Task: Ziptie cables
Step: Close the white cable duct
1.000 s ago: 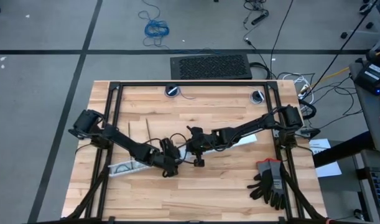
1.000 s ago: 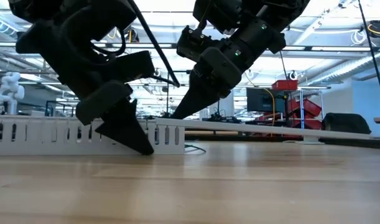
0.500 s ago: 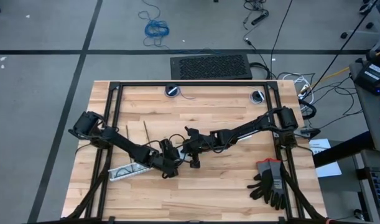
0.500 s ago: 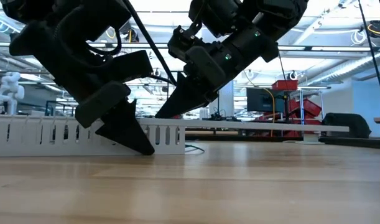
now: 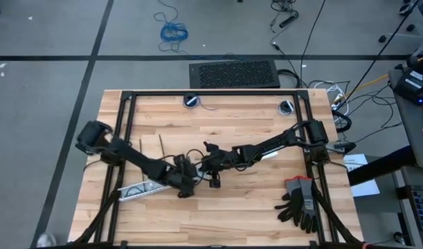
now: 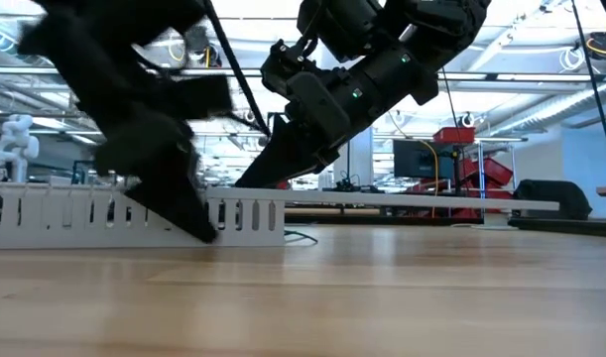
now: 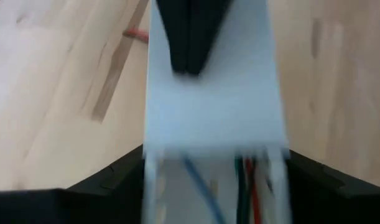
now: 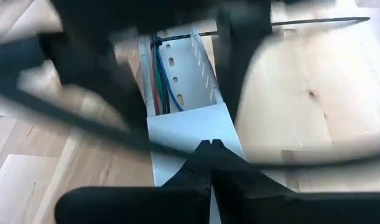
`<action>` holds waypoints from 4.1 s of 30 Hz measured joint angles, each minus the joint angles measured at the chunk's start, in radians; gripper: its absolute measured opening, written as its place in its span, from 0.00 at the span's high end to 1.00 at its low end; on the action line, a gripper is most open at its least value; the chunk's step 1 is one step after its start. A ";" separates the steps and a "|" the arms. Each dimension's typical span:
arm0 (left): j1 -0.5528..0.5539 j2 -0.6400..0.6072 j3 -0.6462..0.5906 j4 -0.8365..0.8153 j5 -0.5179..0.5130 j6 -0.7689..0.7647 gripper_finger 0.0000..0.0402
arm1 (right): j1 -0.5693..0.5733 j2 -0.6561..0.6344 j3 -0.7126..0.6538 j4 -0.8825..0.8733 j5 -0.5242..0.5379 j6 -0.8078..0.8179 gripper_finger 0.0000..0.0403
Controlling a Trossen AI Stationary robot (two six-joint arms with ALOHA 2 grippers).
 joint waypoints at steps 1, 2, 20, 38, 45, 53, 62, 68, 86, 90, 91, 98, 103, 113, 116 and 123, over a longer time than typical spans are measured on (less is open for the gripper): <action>-0.005 -0.029 -0.001 -0.044 0.006 -0.001 0.32 | 0.000 0.000 0.000 0.001 0.000 -0.001 1.00; -0.012 -0.061 -0.002 -0.081 0.013 -0.012 0.32 | 0.000 0.000 0.000 0.002 0.001 -0.002 1.00; -0.131 -0.065 -0.156 0.075 -0.134 -0.158 0.32 | 0.000 0.001 0.008 -0.007 -0.002 -0.010 1.00; -0.137 0.065 -0.175 0.289 -0.309 -0.155 0.41 | 0.000 0.003 0.019 -0.011 0.003 -0.002 1.00; -0.139 0.006 -0.176 0.278 -0.278 -0.109 0.39 | 0.001 0.003 0.020 -0.024 -0.005 -0.002 1.00; -0.131 -0.068 -0.173 0.247 -0.222 -0.069 0.25 | 0.004 0.003 0.021 -0.030 -0.011 0.001 1.00; -0.092 -0.010 -0.173 0.360 -0.240 -0.055 0.20 | 0.004 0.003 0.021 -0.030 -0.005 0.001 1.00; -0.088 0.050 -0.171 0.381 -0.252 -0.134 0.25 | 0.005 0.003 0.021 -0.030 -0.002 0.001 1.00; -0.109 0.074 -0.172 0.423 -0.322 -0.135 0.42 | 0.019 0.020 0.018 0.031 0.014 0.020 1.00; -0.109 0.074 -0.174 0.417 -0.319 -0.141 0.39 | 0.010 0.084 0.066 0.076 -0.001 0.016 1.00; -0.109 0.074 -0.174 0.417 -0.319 -0.141 0.39 | 0.010 0.096 0.080 0.074 -0.002 0.017 1.00; -0.107 0.075 -0.173 0.426 -0.300 -0.129 0.37 | 0.030 0.042 0.090 0.033 0.028 -0.012 1.00; -0.105 0.075 -0.173 0.425 -0.302 -0.116 0.37 | 0.047 -0.069 0.083 -0.086 0.014 -0.049 1.00; -0.078 0.111 -0.173 0.504 -0.242 -0.033 0.37 | 0.034 -0.168 0.087 -0.444 0.157 -0.028 1.00; -0.060 0.154 -0.174 0.586 -0.202 -0.012 0.37 | 0.022 -0.162 0.084 -0.494 0.161 0.003 1.00; -0.022 0.227 -0.170 0.736 -0.158 0.009 0.37 | 0.038 -0.119 0.081 -0.414 0.137 0.031 1.00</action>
